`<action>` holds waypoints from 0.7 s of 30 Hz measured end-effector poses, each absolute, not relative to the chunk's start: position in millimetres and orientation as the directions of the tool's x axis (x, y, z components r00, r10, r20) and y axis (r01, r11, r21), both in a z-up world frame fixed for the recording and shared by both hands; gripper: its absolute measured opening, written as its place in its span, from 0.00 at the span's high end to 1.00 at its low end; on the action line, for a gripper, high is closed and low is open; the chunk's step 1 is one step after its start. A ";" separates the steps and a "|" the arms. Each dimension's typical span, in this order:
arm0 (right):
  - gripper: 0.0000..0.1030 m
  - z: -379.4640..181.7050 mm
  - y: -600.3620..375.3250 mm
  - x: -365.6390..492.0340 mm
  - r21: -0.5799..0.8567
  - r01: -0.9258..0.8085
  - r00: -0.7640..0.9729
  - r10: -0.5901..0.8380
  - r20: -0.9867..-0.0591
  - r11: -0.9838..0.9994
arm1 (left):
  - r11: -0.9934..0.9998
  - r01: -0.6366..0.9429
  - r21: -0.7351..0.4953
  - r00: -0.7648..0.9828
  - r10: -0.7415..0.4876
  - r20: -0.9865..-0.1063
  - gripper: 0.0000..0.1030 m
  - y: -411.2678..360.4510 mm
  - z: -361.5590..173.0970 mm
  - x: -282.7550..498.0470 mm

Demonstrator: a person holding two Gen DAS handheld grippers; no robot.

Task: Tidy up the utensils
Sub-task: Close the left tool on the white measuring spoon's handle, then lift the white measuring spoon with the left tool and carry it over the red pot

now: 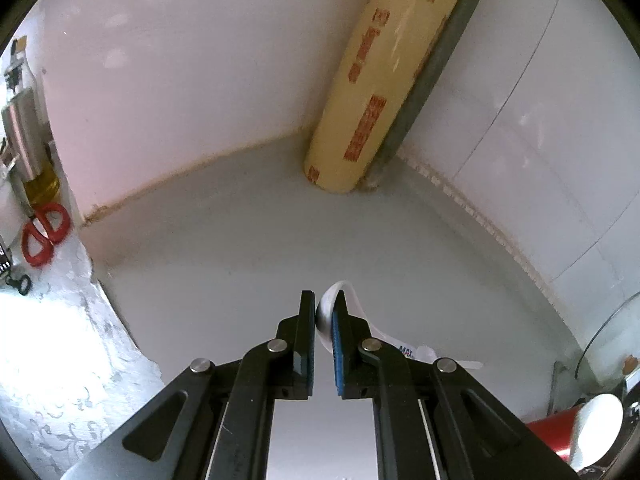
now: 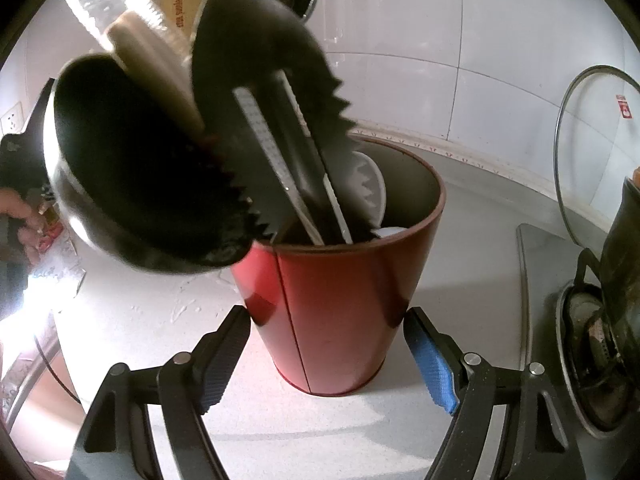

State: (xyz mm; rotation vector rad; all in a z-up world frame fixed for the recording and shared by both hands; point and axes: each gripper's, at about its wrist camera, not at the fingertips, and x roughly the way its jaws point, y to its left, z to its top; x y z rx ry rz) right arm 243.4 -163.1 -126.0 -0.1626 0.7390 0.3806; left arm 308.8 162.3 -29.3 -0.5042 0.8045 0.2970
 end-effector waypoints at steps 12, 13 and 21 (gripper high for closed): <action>0.21 -127.0 -163.9 242.1 -0.014 -0.402 0.665 0.281 -0.692 0.916 | 0.908 -0.281 -0.311 0.822 0.061 -0.566 0.93 137.1 64.2 271.1; 0.21 -127.5 -164.0 242.2 -0.013 -0.401 0.663 0.281 -0.694 0.916 | 0.917 -0.257 -0.306 0.838 0.054 -0.543 0.93 132.2 73.9 267.0; 0.22 -131.9 -168.0 241.0 -0.006 -0.400 0.656 0.281 -0.701 0.916 | 0.955 -0.088 -0.282 0.911 -0.037 -0.410 0.93 101.2 121.9 244.7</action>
